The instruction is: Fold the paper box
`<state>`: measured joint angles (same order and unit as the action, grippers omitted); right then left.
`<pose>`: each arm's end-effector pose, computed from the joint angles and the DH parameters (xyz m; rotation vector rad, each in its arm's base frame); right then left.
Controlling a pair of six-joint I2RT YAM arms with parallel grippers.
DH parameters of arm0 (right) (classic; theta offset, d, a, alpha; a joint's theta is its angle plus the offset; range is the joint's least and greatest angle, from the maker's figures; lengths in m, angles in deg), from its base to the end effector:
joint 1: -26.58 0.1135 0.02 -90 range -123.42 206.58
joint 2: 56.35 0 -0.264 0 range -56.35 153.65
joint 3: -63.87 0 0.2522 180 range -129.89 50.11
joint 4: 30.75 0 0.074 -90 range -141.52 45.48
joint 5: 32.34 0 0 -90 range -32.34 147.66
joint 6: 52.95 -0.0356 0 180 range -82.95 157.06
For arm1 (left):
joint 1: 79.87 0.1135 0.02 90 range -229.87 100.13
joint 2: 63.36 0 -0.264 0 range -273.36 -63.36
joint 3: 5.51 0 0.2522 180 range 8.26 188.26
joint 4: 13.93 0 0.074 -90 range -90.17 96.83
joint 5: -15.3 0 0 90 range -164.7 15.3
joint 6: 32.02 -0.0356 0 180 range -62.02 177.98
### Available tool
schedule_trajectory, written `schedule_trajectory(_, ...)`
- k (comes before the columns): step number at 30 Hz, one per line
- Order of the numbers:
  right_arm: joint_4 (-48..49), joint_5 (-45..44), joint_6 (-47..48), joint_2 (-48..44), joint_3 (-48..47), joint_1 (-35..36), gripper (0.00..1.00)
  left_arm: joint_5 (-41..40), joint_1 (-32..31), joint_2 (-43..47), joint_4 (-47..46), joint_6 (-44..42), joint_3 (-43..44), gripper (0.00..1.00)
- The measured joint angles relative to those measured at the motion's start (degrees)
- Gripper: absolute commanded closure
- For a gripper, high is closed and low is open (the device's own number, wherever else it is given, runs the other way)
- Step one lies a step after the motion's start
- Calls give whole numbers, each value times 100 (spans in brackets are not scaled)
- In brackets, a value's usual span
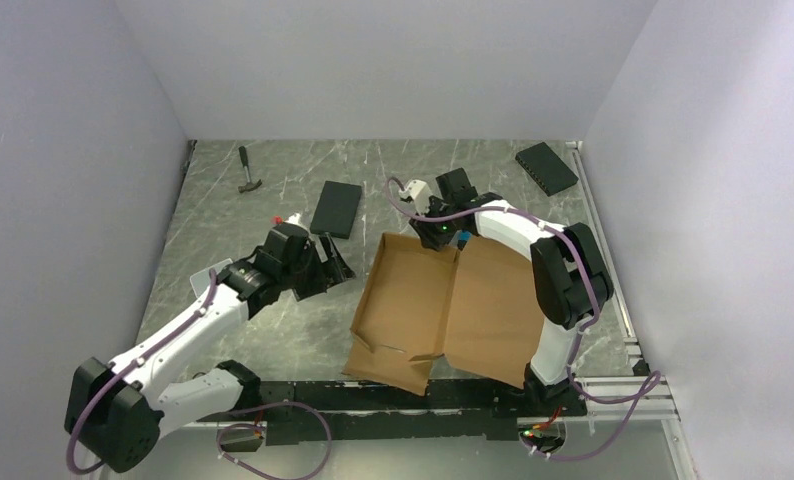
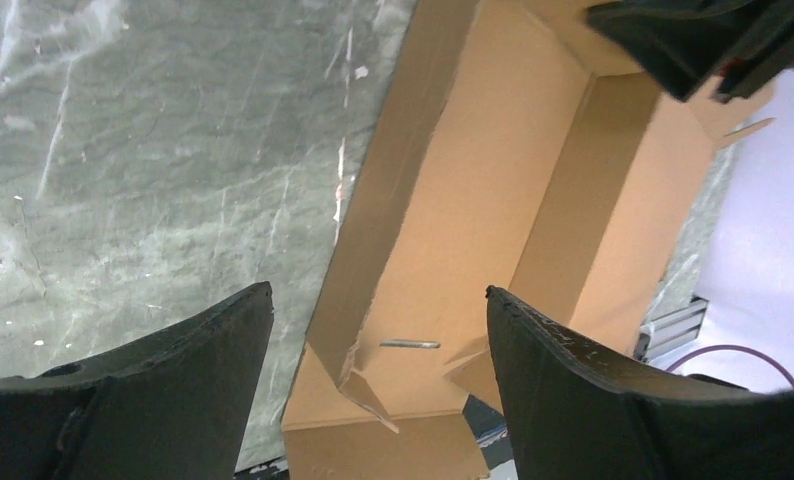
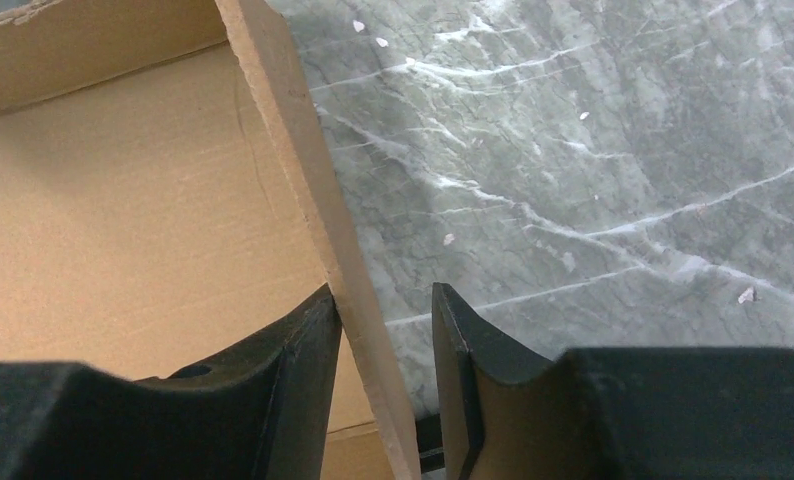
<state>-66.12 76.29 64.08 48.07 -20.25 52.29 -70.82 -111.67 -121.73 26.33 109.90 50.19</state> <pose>0.3402 0.1764 0.1927 -1.2296 2.1937 0.4030 0.1803 -0.1146 0.2519 -0.3942 2.4297 -0.7774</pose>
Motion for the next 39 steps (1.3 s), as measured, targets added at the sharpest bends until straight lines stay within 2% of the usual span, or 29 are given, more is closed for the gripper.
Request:
schedule_trajectory(3,22,-9,-31,0,0,-20,59,90,-7,-422,236,-33,195,24)
schedule_trajectory(12,369,-525,-380,-20,28,-105,67,229,-254,-2282,710,-800,1464,29)
schedule_trajectory(16,619,-800,-645,-44,101,-310,66,-179,-293,-3062,1174,-1239,2398,25)
schedule_trajectory(18,686,-861,-765,-46,127,-420,62,-483,-291,-3112,1239,-1397,2632,21)
schedule_trajectory(20,730,-872,-890,-61,157,-525,57,-723,-278,-2905,1222,-1513,2667,17)
schedule_trajectory(24,734,-782,-1012,-140,181,-664,43,-811,-273,-2129,1060,-1410,2393,20)
schedule_trajectory(29,627,-439,-841,-831,369,-673,25,-557,-264,-942,918,-619,1287,25)
schedule_trajectory(31,490,-63,-632,-1259,420,-673,25,-448,-262,-566,927,-356,713,28)
schedule_trajectory(35,66,1220,323,-2103,507,-662,25,-162,-262,72,901,17,-219,39)
schedule_trajectory(39,-492,2496,1631,-2970,1309,-269,25,208,-258,597,713,380,-688,42)
